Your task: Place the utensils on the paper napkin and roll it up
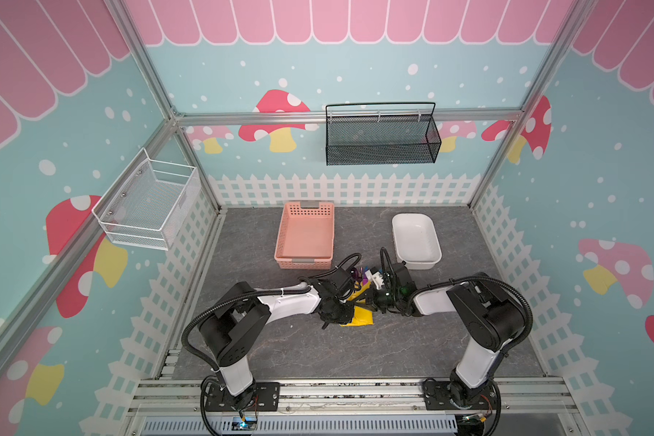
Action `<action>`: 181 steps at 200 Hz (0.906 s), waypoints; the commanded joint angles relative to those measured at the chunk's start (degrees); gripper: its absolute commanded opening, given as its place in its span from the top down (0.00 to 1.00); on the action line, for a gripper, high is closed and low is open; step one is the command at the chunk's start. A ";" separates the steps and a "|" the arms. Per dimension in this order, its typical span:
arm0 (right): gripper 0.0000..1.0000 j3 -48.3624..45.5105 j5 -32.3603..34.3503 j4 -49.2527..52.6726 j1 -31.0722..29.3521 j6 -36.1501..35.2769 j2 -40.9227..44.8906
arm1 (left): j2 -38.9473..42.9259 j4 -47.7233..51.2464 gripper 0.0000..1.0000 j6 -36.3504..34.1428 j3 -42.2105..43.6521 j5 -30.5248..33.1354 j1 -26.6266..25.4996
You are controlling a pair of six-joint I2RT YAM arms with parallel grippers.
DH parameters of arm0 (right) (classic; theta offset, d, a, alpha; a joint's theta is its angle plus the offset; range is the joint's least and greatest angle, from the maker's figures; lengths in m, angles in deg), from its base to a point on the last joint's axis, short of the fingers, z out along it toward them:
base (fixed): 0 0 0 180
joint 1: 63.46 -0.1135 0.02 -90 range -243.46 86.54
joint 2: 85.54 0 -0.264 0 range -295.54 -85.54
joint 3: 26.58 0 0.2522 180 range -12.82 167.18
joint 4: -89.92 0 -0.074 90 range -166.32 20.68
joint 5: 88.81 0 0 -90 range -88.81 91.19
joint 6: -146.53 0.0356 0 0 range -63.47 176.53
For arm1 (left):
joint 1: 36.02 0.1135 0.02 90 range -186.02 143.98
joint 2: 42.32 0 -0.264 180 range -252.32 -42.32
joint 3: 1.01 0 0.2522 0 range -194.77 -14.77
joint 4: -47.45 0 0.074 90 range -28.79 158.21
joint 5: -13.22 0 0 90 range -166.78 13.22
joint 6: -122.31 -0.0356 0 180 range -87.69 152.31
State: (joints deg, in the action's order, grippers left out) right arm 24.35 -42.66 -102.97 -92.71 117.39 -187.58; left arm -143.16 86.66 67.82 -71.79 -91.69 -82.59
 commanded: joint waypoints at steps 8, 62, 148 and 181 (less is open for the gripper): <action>1.00 -0.28 -1.07 -2.73 -0.29 1.35 -2.31 | -1.02 1.08 0.88 -0.80 -0.51 0.81 0.20; 0.93 -0.96 -1.14 -4.11 -0.34 2.00 -3.43 | -0.80 1.13 0.88 -0.71 -0.77 0.90 0.23; 0.65 -0.96 -1.50 -3.43 -0.36 1.85 -2.42 | 3.50 1.35 0.88 0.09 -0.45 4.63 1.80; 0.70 -1.06 -1.56 -3.36 -0.36 1.74 -2.80 | 4.87 1.10 0.89 0.35 -0.53 4.96 3.79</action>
State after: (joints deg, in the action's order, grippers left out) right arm 24.04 -44.28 -106.60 -92.71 119.16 -190.35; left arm -140.23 87.29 67.86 -71.81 -88.24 -80.29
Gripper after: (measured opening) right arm 0.312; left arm 0.120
